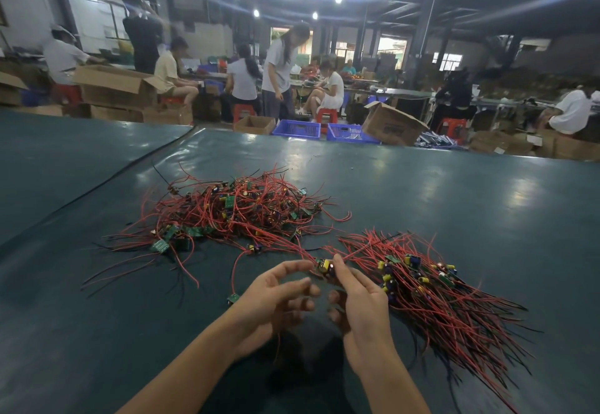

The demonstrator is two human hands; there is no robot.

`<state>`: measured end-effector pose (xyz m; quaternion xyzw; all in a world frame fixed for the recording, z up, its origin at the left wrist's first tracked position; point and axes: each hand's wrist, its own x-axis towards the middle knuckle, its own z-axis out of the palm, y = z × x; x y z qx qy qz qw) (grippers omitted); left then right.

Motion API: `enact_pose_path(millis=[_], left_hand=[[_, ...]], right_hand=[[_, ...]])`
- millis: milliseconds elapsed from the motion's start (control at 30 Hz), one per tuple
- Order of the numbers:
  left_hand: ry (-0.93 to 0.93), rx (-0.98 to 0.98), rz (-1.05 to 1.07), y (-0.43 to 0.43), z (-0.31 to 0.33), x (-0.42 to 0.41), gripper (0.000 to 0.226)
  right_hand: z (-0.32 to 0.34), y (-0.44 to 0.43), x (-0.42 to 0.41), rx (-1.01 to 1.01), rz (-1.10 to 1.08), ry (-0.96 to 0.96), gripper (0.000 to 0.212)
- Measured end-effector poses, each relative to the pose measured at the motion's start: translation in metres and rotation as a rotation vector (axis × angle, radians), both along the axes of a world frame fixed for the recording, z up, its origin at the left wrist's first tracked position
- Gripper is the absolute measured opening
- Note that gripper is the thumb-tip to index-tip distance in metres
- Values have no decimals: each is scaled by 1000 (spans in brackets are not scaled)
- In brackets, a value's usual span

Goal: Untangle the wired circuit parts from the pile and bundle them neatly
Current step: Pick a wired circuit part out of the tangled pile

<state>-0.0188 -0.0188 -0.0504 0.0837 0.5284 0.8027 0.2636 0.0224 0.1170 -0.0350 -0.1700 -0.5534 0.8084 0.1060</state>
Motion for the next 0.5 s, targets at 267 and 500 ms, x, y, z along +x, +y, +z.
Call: enact_pose_path(millis=[267,500], left_hand=[[251,-165,55,8,-3,11,44],[538,-99,235,7,-4,12,30]], right_hand=[[1,-13,6,193,94,227,18],[4,-17,11,98,174,220,22]])
